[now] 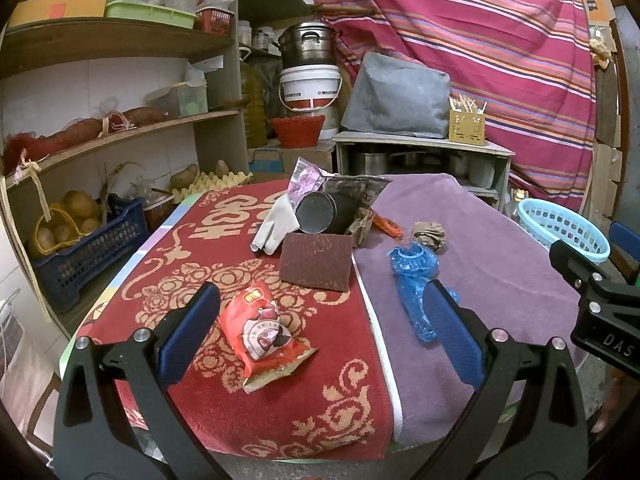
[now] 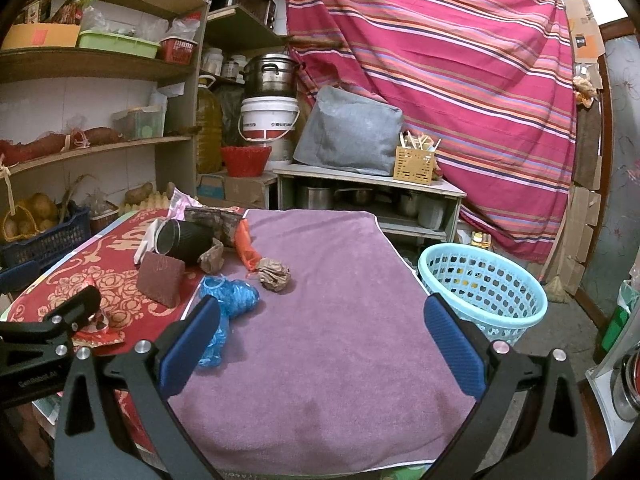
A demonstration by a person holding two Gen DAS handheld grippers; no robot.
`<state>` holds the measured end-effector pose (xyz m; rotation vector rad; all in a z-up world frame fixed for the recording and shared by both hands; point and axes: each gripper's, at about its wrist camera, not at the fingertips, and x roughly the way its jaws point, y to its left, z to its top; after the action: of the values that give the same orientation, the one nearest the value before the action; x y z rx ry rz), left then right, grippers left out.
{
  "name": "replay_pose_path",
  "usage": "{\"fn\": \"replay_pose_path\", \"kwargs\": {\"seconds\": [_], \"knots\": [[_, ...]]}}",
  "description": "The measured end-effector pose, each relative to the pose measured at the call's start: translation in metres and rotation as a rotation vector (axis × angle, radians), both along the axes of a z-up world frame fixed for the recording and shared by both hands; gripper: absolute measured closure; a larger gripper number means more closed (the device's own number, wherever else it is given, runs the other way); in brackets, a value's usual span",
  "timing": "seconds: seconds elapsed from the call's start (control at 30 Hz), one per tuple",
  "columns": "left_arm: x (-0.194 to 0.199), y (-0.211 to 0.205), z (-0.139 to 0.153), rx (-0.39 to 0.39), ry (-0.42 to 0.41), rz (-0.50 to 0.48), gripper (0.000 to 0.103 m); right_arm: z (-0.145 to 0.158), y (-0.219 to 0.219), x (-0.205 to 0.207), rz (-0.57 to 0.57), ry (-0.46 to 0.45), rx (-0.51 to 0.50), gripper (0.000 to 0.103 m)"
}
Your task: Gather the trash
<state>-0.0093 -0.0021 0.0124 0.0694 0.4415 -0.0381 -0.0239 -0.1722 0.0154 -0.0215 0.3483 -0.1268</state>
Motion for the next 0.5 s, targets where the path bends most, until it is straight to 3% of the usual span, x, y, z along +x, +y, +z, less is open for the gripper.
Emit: {"fn": "replay_pose_path", "kwargs": {"seconds": [0.5], "knots": [[-0.0011, 0.0008, -0.0011, 0.001, -0.003, 0.002, 0.005, -0.0005, -0.0011, -0.0005, -0.002, -0.002, 0.003, 0.004]]}}
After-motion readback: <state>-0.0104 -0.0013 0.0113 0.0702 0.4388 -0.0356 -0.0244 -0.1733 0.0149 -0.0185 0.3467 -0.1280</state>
